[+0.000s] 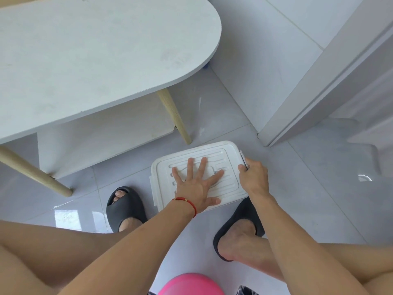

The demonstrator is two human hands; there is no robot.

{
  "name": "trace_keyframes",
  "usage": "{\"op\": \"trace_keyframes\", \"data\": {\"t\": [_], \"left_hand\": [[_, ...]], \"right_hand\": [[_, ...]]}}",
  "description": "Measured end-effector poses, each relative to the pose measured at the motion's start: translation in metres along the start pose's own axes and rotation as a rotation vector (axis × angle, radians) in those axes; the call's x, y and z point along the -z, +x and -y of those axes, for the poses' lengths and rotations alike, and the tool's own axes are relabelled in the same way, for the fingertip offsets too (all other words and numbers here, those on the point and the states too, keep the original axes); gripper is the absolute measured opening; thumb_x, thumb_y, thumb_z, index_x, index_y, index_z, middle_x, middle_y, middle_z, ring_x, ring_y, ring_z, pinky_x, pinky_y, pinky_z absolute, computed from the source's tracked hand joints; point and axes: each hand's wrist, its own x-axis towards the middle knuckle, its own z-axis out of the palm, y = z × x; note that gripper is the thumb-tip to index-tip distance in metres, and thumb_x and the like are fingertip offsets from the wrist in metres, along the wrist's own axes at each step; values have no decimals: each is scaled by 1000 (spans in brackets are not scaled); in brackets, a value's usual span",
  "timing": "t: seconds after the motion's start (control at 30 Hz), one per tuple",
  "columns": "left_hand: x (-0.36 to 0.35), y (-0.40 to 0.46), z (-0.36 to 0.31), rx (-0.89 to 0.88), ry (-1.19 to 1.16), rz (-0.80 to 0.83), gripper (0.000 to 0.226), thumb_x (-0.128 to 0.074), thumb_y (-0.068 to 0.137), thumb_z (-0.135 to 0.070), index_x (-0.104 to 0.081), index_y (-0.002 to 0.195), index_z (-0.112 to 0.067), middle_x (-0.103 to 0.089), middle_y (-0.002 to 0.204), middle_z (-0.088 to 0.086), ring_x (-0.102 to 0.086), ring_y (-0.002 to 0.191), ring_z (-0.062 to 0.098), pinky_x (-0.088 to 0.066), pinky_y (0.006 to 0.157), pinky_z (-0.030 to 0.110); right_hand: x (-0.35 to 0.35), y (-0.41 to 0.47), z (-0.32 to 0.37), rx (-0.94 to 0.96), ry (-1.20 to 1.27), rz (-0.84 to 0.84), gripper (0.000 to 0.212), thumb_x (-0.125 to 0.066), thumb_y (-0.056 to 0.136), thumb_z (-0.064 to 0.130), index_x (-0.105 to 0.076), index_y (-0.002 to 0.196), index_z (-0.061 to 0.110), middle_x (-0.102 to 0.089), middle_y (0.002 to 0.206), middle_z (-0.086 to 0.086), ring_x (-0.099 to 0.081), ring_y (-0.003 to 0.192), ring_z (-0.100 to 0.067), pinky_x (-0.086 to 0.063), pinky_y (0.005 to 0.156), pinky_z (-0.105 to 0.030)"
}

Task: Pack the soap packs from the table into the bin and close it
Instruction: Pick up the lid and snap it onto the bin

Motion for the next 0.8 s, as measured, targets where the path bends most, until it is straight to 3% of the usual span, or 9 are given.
{"op": "trace_keyframes", "data": {"t": [0.1, 0.17, 0.23, 0.33, 0.4, 0.5, 0.6, 0.7, 0.8], "left_hand": [[-2, -2, 2, -30, -41, -36, 80, -42, 88, -73, 4, 150, -56, 23, 164, 0, 25, 149, 38, 11, 108, 75], [-4, -10, 9, -53, -138, -139, 72, -48, 92, -63, -14, 153, -47, 7, 167, 1, 11, 153, 33, 8, 115, 68], [-8, -28, 25, 12, -325, -357, 58, -58, 96, -40, -40, 149, -28, -21, 164, 8, -16, 152, 32, -11, 121, 59], [-24, -51, 62, 436, -518, -669, 52, -61, 91, -18, -48, 141, -9, -41, 149, 18, -37, 137, 37, -32, 114, 53], [-24, -57, 79, 739, -880, -485, 67, -60, 93, -30, -32, 151, -11, -38, 151, 17, -35, 139, 34, -32, 114, 44], [-19, -53, 90, 779, -1262, -165, 73, -62, 93, -37, -31, 153, -10, -54, 143, 10, -54, 128, 29, -42, 108, 37], [-21, -51, 96, 754, -1381, -162, 54, -69, 89, -33, -55, 136, -10, -67, 128, 11, -66, 107, 26, -54, 98, 47], [-26, -52, 103, 767, -1667, -9, 79, -76, 84, -36, -39, 148, -8, -57, 139, 13, -59, 121, 33, -47, 103, 56], [-31, -53, 108, 758, -1640, -53, 79, -81, 79, -39, -48, 141, -3, -62, 134, 15, -64, 114, 30, -52, 100, 50]], "right_hand": [[-4, -5, 5, 52, -183, -14, 17, -45, 104, 10, -58, 112, 1, -66, 98, -18, -59, 83, -31, -46, 67, -36], [-10, -12, 12, 88, -335, 26, 36, -46, 104, 12, -42, 139, 2, -57, 130, -22, -57, 107, -35, -50, 83, -43], [-21, -25, 23, 233, -542, 92, 65, -47, 105, 31, -17, 159, 11, -23, 161, -21, -28, 145, -43, -34, 113, -58], [-45, -41, 40, 489, -639, 301, 81, -47, 99, 58, -4, 162, 32, 14, 169, -12, 16, 153, -44, 2, 117, -71], [-55, -44, 45, 511, -638, 394, 85, -48, 96, 64, 0, 162, 38, 21, 168, -11, 25, 150, -46, 6, 118, -70], [-55, -41, 47, 497, -634, 413, 86, -50, 95, 65, 0, 161, 42, 22, 169, -9, 26, 150, -45, 7, 119, -68], [-53, -37, 45, 501, -625, 414, 86, -51, 95, 65, -1, 161, 43, 22, 169, -9, 28, 150, -44, 8, 119, -68], [-54, -36, 44, 510, -612, 406, 86, -51, 95, 65, -2, 161, 43, 21, 169, -8, 27, 150, -44, 8, 119, -67], [-53, -35, 43, 505, -598, 408, 86, -51, 94, 66, -3, 161, 44, 20, 169, -7, 27, 150, -43, 9, 119, -67]]}}
